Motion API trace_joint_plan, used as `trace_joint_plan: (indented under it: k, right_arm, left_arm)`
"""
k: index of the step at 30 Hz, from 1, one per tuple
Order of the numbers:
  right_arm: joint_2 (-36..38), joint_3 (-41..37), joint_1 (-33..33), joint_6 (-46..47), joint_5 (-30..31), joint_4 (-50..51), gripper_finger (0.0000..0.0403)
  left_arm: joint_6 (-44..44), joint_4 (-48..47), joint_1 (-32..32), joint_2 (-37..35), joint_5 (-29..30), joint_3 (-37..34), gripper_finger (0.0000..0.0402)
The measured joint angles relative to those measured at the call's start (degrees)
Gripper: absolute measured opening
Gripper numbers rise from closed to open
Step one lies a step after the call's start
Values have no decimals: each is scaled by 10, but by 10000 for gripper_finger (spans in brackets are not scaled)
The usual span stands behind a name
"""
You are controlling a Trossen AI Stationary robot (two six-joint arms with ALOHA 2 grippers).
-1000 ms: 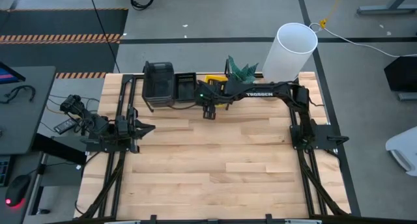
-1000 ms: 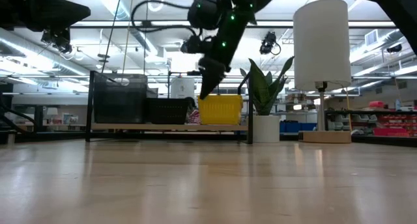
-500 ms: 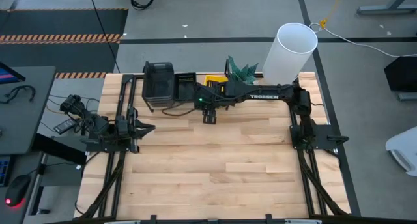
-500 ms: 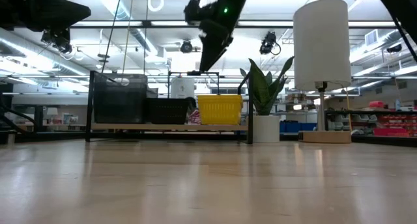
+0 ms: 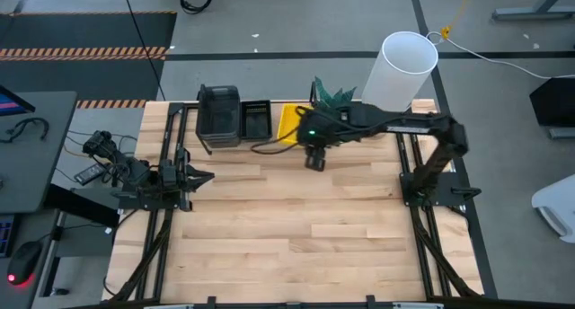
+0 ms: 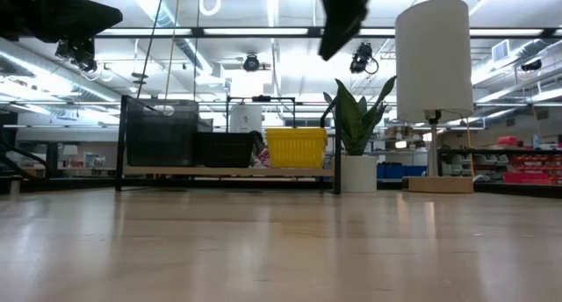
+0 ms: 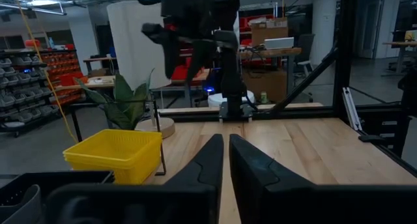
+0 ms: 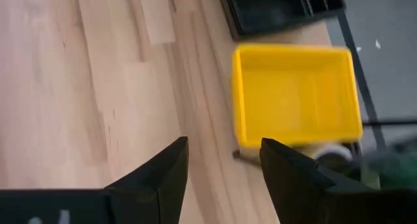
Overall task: Stack baskets on shelf by color
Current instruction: Return to Home Position
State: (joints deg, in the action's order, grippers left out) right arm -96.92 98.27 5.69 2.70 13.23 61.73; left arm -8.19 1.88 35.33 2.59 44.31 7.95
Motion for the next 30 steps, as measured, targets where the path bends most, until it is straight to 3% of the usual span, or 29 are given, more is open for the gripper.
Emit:
trace_joint_plan:
  k: [14,30]
  right_arm:
    - [311,-404,-4,111,1,-201,189]
    - [600,-682,-55,216,2,-383,181]
  left_arm:
    - [0,0,0,0,0,0,24]
    - [0,0,0,0,0,0,27]
